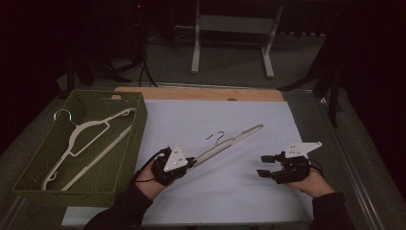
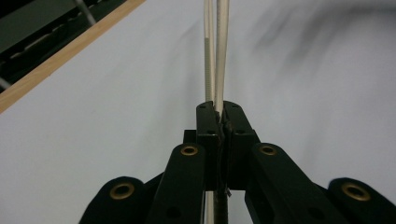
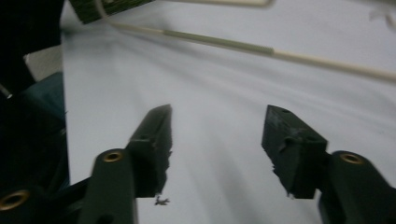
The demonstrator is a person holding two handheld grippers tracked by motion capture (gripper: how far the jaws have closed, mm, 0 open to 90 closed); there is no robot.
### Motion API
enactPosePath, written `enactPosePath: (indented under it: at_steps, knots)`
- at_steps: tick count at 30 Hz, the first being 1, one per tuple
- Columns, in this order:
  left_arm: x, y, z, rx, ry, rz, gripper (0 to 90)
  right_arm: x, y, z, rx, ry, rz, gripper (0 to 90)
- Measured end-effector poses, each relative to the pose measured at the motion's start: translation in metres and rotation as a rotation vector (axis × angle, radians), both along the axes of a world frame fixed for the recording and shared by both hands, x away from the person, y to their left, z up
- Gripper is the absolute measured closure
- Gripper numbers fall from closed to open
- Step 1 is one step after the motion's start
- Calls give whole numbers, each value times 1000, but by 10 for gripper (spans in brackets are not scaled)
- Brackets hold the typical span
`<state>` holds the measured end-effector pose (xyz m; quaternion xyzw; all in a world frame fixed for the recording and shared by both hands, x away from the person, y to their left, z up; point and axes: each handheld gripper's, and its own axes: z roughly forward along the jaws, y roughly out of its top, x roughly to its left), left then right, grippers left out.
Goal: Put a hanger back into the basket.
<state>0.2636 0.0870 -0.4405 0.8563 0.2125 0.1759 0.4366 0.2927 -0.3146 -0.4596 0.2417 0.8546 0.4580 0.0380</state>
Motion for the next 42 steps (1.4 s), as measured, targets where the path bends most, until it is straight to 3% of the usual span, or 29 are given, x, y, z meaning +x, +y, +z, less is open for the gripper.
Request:
enactPosePath:
  at_steps: [1,7,12,23,24,29,36,42]
  knots:
    - [-1,1,2,-9,6,0,882,0,1,-2,-5,-8,-33,330]
    - [-5,15,21,-109,41,4,882,2,1,-8,-13,-15,-123,186]
    - [-9,26,35,-128,15,21,882,2,2,-12,-20,-48,-219,143]
    - [-16,56,65,-182,-15,66,882,-6,7,-26,6,-27,-213,143]
    - [-20,64,74,-205,-23,75,882,-6,7,-27,12,-22,-213,143]
    - [-27,90,93,-220,-57,123,882,-7,5,-31,26,-9,-216,143]
    - [-28,133,114,-197,-79,198,882,-8,3,-35,24,1,-219,143]
    - [-22,169,124,-200,-70,215,881,-8,3,-36,28,13,-220,144]
